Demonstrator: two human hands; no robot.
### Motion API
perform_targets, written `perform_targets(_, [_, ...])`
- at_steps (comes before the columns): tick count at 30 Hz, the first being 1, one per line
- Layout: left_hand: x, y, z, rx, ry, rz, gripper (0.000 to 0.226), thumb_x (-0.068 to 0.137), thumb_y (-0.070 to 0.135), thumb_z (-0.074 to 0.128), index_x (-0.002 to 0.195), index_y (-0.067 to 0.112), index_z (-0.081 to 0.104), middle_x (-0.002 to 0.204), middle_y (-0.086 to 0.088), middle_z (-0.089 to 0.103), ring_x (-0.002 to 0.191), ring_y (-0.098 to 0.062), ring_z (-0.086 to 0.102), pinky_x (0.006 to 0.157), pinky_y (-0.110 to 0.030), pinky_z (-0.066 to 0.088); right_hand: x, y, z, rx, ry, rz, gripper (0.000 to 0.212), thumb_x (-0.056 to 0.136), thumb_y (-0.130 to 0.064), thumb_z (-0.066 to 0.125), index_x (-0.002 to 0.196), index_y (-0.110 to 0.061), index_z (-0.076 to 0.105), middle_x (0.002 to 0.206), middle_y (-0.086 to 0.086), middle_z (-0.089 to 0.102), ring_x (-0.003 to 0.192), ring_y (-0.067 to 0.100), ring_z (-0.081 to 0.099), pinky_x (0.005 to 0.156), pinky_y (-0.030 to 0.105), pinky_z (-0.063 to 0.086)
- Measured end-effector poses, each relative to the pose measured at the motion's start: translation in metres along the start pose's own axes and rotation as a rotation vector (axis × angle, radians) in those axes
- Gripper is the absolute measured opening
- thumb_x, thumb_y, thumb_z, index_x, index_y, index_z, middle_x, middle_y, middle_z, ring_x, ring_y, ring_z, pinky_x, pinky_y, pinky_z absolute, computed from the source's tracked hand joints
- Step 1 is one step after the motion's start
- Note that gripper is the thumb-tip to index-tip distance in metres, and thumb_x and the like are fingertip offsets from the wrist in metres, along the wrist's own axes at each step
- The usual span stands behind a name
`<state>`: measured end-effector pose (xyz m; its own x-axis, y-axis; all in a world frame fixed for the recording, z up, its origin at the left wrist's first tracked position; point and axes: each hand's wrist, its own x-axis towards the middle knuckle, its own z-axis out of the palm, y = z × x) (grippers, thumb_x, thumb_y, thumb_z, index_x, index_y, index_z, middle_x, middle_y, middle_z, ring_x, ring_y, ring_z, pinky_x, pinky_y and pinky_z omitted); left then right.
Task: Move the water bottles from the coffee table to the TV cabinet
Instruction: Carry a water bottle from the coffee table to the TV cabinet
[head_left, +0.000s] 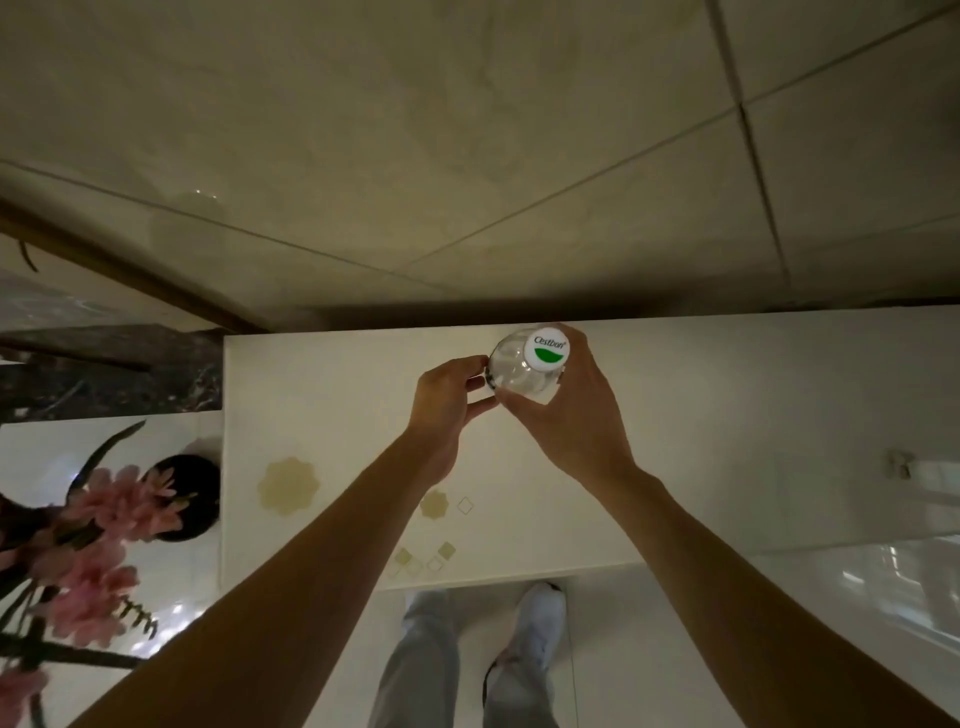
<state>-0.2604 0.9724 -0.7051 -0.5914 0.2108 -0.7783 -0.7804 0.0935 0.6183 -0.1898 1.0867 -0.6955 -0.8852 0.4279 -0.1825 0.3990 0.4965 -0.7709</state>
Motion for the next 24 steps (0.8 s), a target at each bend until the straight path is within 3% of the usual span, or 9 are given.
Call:
perform_targets(4, [0.004,-0.004,0.000,-0.008,-0.003,-0.003,0.029,0.099,0.017,0.048,0.120,0.007,0.064,0.122,-0.010,0.066,0.115,-0.024,0.062,0.081,-0.028,0.058,0.002,0.005,0.003,0.005,0.000,0.013,0.063,0.081,-0.042,0.072,0.131,-0.014,0.047,0.125,0.003,0.060,0.106,0.009,0.055,0.090,0.009,0.040])
perform_targets(8, [-0.004,0.002,0.000,0.012,-0.011,-0.018,0.029,0.100,0.016,0.048,0.122,0.005,0.062,0.122,-0.010,0.066,0.115,-0.025,0.063,0.090,-0.036,0.056,0.001,0.003,0.000,-0.017,-0.011,0.037,0.064,0.082,-0.036,0.075,0.134,-0.016,0.044,0.128,0.000,0.058,0.105,0.004,0.053,0.085,-0.001,0.036])
perform_targets(13, [-0.040,0.032,-0.010,0.122,-0.060,-0.002,0.023,0.100,0.017,0.050,0.115,0.006,0.063,0.114,-0.011,0.067,0.105,-0.027,0.066,0.089,-0.041,0.058,-0.014,-0.015,-0.021,-0.017,-0.095,0.088,0.082,0.078,-0.053,0.068,0.145,-0.021,0.033,0.144,-0.001,0.046,0.128,0.017,0.050,0.102,0.027,0.045])
perform_targets(16, [-0.070,0.067,-0.020,0.298,-0.104,0.034,0.022,0.098,0.013,0.052,0.112,0.004,0.065,0.109,-0.014,0.069,0.098,-0.028,0.068,0.081,-0.040,0.060,-0.029,-0.042,-0.066,-0.146,-0.132,0.090,0.072,0.086,-0.040,0.069,0.145,-0.021,0.034,0.147,-0.001,0.044,0.129,0.016,0.048,0.106,0.035,0.046])
perform_targets(22, [-0.145,0.152,-0.014,0.898,-0.226,0.260,0.014,0.094,0.017,0.054,0.087,0.013,0.066,0.085,-0.008,0.069,0.069,-0.018,0.064,0.066,-0.032,0.054,-0.076,-0.099,-0.182,-0.398,-0.071,0.102,0.038,0.097,-0.025,0.055,0.132,-0.012,0.050,0.131,0.004,0.055,0.115,0.019,0.056,0.097,0.030,0.047])
perform_targets(24, [-0.179,0.173,0.001,1.140,-0.330,0.353,0.020,0.089,0.026,0.052,0.087,0.012,0.066,0.085,-0.010,0.071,0.071,-0.024,0.066,0.067,-0.036,0.054,-0.096,-0.118,-0.214,-0.453,-0.054,0.140,0.032,0.098,-0.025,0.052,0.128,-0.014,0.053,0.127,0.003,0.058,0.112,0.017,0.056,0.096,0.030,0.046])
